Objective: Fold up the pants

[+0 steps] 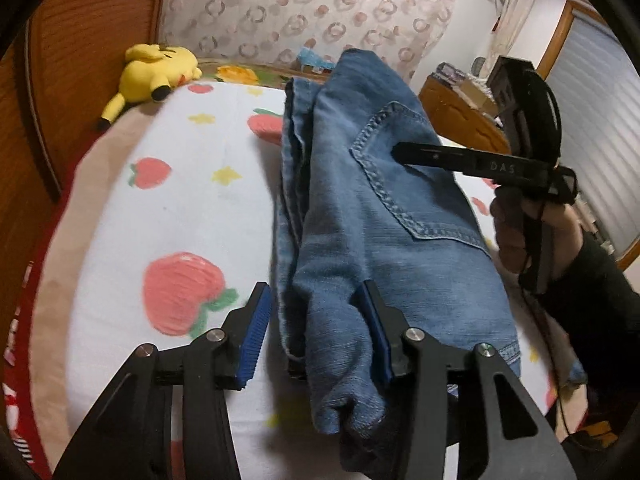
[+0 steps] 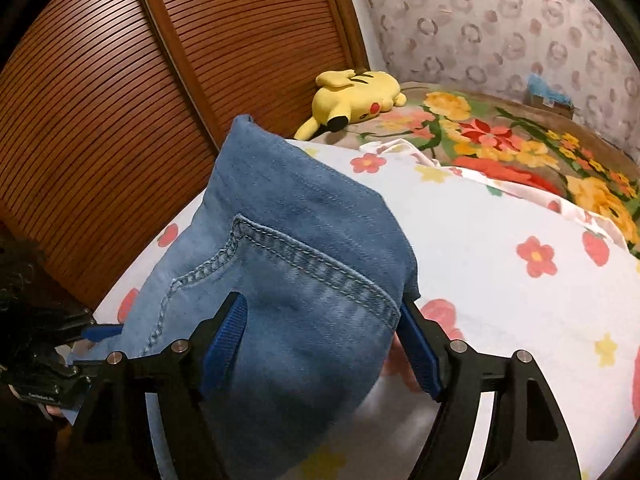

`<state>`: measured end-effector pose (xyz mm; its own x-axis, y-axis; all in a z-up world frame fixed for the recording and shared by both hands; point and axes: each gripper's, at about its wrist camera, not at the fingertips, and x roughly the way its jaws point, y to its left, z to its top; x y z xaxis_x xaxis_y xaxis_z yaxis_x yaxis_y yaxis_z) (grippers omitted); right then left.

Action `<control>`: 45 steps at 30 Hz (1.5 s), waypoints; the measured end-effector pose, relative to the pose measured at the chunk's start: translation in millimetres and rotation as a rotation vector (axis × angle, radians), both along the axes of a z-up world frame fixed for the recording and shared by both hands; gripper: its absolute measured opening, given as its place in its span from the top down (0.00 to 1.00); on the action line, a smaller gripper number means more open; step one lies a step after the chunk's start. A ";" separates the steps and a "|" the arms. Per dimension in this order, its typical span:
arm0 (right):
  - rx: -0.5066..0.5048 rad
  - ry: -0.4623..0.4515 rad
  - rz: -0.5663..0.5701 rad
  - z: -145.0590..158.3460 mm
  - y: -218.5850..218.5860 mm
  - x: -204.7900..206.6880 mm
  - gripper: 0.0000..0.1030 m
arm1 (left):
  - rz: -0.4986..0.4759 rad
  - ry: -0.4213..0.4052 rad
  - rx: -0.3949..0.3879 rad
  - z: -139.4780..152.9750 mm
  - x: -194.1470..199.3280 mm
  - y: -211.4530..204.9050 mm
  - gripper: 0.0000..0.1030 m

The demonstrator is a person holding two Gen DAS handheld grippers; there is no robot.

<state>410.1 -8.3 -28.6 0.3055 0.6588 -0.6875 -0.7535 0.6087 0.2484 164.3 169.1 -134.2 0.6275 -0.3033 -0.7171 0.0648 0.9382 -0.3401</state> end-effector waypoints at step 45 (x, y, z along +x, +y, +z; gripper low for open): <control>-0.054 -0.263 -0.074 17.1 108.1 37.1 0.47 | 0.140 -0.023 0.189 14.6 62.0 92.3 0.90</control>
